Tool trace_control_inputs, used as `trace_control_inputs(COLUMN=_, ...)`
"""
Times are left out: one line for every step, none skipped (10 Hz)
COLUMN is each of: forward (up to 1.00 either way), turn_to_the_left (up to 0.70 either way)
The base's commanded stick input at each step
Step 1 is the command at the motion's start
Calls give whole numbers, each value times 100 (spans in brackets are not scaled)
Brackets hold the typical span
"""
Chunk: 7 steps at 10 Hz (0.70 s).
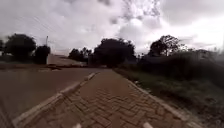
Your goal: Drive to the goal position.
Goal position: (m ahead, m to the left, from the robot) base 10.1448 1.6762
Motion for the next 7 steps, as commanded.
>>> trace_control_inputs(forward=50, turn_to_the_left=0)
trace_control_inputs(forward=50, turn_to_the_left=0)
trace_control_inputs(forward=50, turn_to_the_left=0)
trace_control_inputs(forward=50, turn_to_the_left=0)
trace_control_inputs(forward=50, turn_to_the_left=0)
trace_control_inputs(forward=0, turn_to_the_left=0)
trace_control_inputs(forward=0, turn_to_the_left=0)
